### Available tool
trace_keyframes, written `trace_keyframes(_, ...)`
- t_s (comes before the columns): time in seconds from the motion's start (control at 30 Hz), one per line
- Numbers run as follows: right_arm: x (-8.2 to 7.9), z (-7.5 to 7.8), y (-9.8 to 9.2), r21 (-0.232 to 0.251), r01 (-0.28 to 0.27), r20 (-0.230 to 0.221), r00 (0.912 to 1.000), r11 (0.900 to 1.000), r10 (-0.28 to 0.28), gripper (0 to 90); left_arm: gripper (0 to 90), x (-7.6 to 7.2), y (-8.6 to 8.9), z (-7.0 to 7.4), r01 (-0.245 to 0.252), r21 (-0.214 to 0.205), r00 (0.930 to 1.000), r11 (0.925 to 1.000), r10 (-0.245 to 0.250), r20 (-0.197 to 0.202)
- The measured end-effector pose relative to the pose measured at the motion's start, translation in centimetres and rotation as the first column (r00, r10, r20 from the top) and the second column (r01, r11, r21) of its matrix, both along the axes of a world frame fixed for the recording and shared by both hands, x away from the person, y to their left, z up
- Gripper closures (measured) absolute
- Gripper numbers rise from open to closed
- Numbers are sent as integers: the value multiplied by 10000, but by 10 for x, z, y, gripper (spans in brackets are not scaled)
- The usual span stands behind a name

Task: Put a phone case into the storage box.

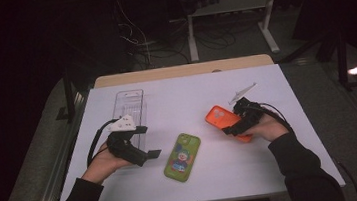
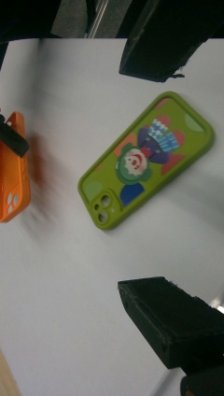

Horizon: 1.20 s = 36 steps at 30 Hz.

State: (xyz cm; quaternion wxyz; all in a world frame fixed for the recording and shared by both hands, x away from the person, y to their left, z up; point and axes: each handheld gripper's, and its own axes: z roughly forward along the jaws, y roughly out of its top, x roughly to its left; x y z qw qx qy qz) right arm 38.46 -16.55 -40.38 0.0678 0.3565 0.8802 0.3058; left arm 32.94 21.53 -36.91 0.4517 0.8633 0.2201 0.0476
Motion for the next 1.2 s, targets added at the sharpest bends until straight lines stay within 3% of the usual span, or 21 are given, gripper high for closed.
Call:
trace_keyframes(0.43, 3, 6, -4, 16, -815, 94, 9966, 9967, 815, 149, 0, 18, -52, 4, 1063, 243, 9943, 9940, -1065, 94)
trace_keyframes(0.67, -1, 11, 5, -33, -1444, 71, 9895, 9895, 1445, 149, 0, 25, -75, 10, 1792, 457, 9832, 9828, -1806, 282)
trace_keyframes(0.83, -3, 15, 13, -221, -2230, 416, 9738, 9746, 2238, 149, 0, 27, -79, 15, 2302, 575, 9715, 9714, -2328, 440)
trace_keyframes(0.9, -5, 18, 17, -192, -2501, 403, 9672, 9680, 2507, 149, 0, 27, -80, 18, 2421, 401, 9685, 9694, -2440, 496)
trace_keyframes(1.07, -10, 19, 28, -357, -3315, 554, 9413, 9428, 3330, 149, 0, 23, -81, 18, 2808, 377, 9583, 9590, -2823, 435)
trace_keyframes(1.13, -13, 20, 35, -436, -3596, 564, 9306, 9321, 3617, 149, 0, 22, -81, 18, 3089, 583, 9490, 9493, -3117, 473)
trace_keyframes(1.17, -15, 21, 38, -484, -3690, 566, 9268, 9282, 3713, 149, 0, 21, -82, 17, 3134, 480, 9482, 9484, -3153, 383)
trace_keyframes(1.2, -16, 21, 40, -517, -3827, 634, 9205, 9224, 3855, 149, 0, 21, -82, 17, 3238, 635, 9445, 9440, -3265, 370)
